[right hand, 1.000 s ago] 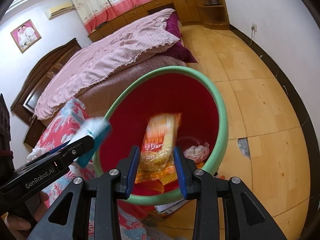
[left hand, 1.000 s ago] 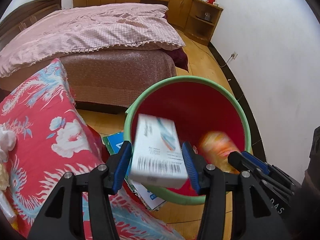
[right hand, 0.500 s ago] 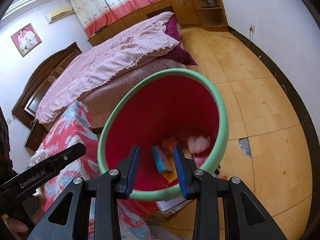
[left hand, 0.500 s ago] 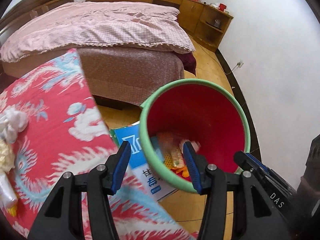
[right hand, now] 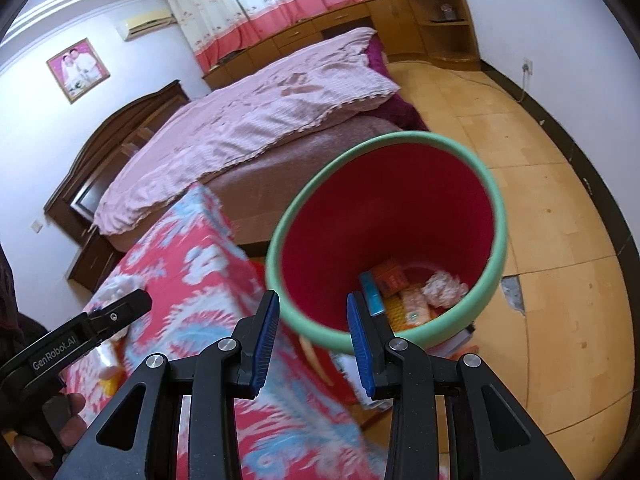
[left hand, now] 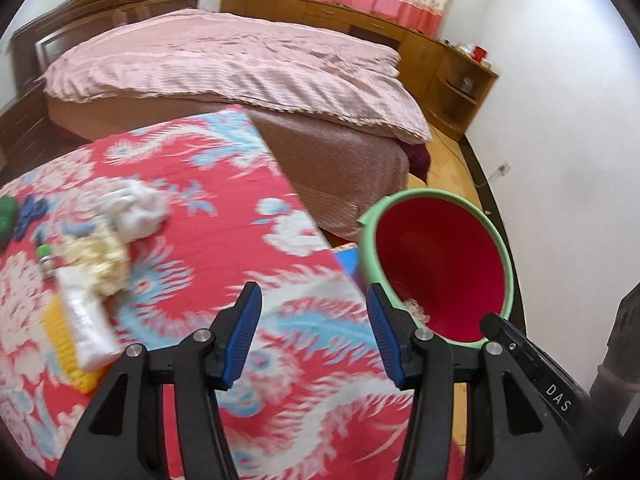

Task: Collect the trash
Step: 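Move both open tools back over the bed toward the remaining trash, then grasp the white plastic packet with the right gripper while the left grasps the yellow foam net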

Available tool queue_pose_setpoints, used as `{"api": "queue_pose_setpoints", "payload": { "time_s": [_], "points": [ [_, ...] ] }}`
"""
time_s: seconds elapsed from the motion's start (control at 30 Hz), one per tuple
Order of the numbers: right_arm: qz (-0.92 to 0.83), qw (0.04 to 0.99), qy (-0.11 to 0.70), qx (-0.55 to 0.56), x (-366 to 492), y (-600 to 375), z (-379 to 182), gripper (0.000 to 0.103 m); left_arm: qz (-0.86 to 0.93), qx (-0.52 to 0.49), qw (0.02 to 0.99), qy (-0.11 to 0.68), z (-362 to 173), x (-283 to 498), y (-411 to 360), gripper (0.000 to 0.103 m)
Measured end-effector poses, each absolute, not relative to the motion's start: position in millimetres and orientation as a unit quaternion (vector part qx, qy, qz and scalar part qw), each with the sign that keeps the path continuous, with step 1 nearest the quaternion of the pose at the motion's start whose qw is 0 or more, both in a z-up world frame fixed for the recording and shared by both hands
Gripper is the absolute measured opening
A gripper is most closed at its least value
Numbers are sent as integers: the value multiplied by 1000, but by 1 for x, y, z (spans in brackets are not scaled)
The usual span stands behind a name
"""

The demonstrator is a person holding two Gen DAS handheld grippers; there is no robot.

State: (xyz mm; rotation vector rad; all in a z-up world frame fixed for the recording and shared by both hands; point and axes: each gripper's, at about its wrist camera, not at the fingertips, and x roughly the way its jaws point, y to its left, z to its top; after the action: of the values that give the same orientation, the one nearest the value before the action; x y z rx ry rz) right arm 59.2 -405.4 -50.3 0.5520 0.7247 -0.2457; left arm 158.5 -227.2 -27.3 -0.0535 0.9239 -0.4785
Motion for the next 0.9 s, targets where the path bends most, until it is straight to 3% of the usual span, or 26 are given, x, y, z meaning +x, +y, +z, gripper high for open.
{"api": "queue_pose_setpoints", "payload": {
  "time_s": [0.9],
  "points": [
    [-2, 904, 375, 205, 86, -277, -33, 37, -72, -94, 895, 430, -32, 140, -53, 54]
  ]
}}
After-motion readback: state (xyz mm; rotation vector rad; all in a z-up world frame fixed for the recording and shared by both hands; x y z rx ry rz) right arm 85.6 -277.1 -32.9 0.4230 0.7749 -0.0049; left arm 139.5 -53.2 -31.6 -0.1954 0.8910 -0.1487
